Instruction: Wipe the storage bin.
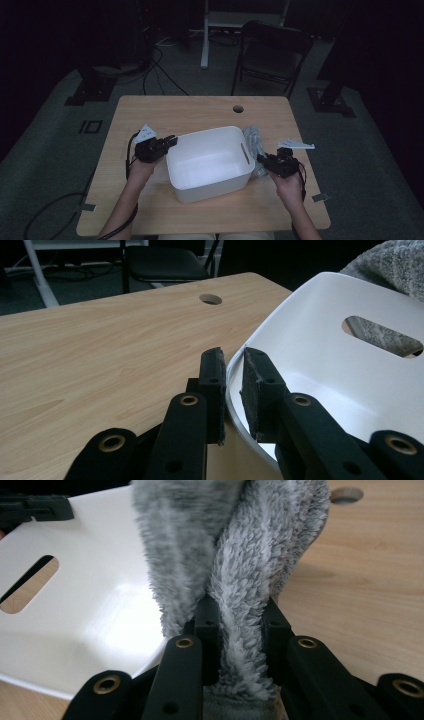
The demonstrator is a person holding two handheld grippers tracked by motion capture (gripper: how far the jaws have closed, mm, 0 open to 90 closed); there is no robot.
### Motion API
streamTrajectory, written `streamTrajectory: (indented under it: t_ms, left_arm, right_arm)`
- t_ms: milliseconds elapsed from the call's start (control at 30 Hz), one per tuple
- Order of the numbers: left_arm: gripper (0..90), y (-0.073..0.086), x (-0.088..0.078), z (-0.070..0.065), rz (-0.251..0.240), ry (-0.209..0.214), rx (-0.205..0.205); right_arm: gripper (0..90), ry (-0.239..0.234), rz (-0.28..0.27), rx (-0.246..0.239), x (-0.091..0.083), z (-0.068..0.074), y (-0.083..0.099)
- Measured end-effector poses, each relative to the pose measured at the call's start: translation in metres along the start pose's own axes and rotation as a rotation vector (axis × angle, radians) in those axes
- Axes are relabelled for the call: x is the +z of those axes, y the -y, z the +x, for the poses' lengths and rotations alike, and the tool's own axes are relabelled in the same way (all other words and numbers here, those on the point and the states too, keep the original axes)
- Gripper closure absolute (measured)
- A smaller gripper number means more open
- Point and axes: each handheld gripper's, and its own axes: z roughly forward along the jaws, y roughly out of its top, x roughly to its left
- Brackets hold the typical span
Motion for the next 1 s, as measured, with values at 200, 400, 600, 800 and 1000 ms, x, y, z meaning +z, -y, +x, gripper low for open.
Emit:
streamTrajectory:
  t_ms: [200,400,600,800,1000]
  left_arm:
    - [79.7,0.000,0.000,0.000,0.000,-0.001,0.006]
    - [79.6,0.000,0.000,0.002,-0.001,0.015,0.014]
    - [79.7,0.000,0.001,0.002,0.002,0.016,0.018]
    - [79.6,-0.001,0.001,-0.001,0.007,-0.008,0.030]
    - [79.4,-0.001,0.001,0.000,0.006,-0.004,0.031]
  right_arm:
    - [76.6,0.012,0.053,0.001,0.012,-0.003,0.007]
    - [76.4,-0.016,0.033,0.035,0.009,-0.008,0.006]
    - [76.5,-0.010,-0.024,-0.002,0.005,-0.003,-0.014]
    - [77.2,0.010,0.004,-0.015,0.026,-0.006,-0.008]
    - [77.0,-0.002,0.067,0.029,0.038,-0.015,0.000]
